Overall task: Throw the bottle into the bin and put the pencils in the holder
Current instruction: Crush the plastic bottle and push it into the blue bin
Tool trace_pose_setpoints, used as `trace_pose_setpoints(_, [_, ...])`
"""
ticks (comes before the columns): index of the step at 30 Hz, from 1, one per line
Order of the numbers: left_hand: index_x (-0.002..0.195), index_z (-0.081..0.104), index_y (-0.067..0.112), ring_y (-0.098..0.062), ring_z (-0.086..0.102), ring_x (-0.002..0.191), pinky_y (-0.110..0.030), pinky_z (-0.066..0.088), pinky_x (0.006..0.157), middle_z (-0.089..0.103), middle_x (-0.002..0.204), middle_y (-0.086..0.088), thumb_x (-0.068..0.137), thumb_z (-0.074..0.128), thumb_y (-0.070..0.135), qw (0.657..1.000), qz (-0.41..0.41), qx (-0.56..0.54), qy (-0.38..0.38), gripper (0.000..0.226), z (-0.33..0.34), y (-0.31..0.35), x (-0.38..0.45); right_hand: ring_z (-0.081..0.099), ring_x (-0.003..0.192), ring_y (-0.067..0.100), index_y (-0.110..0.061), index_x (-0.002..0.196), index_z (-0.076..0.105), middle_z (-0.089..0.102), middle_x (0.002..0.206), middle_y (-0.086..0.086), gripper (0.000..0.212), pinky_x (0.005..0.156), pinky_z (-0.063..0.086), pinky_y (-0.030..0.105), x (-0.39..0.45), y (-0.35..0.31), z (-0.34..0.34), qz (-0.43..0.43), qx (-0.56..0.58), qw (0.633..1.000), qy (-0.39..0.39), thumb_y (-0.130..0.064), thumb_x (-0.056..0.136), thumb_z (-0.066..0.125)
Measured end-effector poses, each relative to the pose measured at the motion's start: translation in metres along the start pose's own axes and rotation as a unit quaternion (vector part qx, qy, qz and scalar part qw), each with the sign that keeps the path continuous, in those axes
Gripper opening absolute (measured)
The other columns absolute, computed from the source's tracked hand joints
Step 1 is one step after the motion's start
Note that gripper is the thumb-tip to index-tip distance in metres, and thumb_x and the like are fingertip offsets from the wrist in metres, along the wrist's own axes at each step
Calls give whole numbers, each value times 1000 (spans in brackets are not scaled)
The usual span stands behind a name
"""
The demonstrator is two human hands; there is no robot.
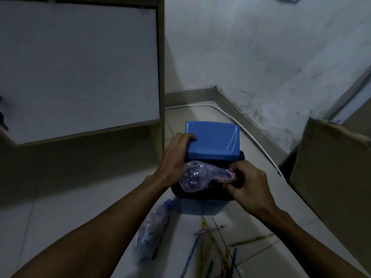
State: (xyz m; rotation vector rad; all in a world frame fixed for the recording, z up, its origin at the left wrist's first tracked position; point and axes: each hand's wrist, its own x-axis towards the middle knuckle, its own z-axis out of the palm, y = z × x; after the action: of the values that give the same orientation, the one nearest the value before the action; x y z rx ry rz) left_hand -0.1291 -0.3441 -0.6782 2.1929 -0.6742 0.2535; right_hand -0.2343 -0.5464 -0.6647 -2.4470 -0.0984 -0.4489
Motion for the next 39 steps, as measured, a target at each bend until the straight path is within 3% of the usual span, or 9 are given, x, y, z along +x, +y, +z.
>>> trace_pose_setpoints(7, [128,43,13,-21,48,119,-33,54,93,43,133,-7,73,77,15,997,-1,-49,-58,65,-25,-1,-9,50,95,29,-13,80,68,56,102,9,28,68,44,37,-3,-12,9,-12,-314,949,6,-26,57,79])
trace_pose_setpoints(16, [131,39,16,-19,44,123,-34,50,99,38,137,-5,72,75,5,997,-29,-24,-61,70,-26,4,-13,41,104,18,-20,122,56,37,107,-1,59,65,46,31,5,-18,-2,76,-210,973,-66,-15,67,75])
trace_pose_setpoints(20, [130,39,16,-17,44,121,-30,51,96,39,136,-5,73,72,2,998,-24,-9,-50,67,-24,3,-14,44,102,17,-19,109,58,41,105,-2,41,65,44,30,2,-19,-4,48,-194,979,-42,-20,71,74])
trace_pose_setpoints(23, [129,40,15,-13,42,117,-25,48,93,40,135,-7,74,71,2,999,-19,5,-42,65,-22,2,-13,50,89,17,-17,87,58,48,92,-4,22,61,39,27,-4,-20,3,-46,-176,983,-26,-18,71,73])
trace_pose_setpoints(28, [133,39,15,-16,44,117,-25,45,94,42,136,-9,75,68,3,999,-15,21,-39,66,-19,-2,-14,59,72,17,-19,79,60,61,79,-4,5,58,47,30,-19,-30,37,-168,-139,949,-227,-21,77,64])
trace_pose_setpoints(31, [135,37,15,-20,45,120,-30,47,98,40,138,-10,78,67,4,998,-27,24,-47,66,-18,-4,-16,58,63,20,-20,67,59,62,69,-2,9,48,42,29,-31,-33,67,-224,-204,924,-232,-23,67,67])
trace_pose_setpoints(34, [136,37,16,-22,45,122,-34,47,101,40,139,-10,78,66,4,998,-27,31,-51,66,-18,-6,-17,59,58,22,-19,67,60,62,67,0,13,43,42,30,-39,-40,90,-196,-211,938,-194,-25,65,71])
trace_pose_setpoints(37, [136,36,17,-23,46,122,-38,47,102,41,138,-10,78,66,4,998,-30,33,-50,67,-18,-7,-18,65,57,25,-18,86,63,65,83,1,25,44,44,32,-51,-48,119,-184,-215,932,-228,-23,64,74])
trace_pose_setpoints(39, [136,36,17,-23,46,122,-40,48,102,41,139,-10,78,66,3,998,-30,29,-51,67,-19,-6,-18,67,93,31,-17,118,54,58,120,5,46,67,50,39,-61,-48,145,-165,-215,923,-274,-14,75,67])
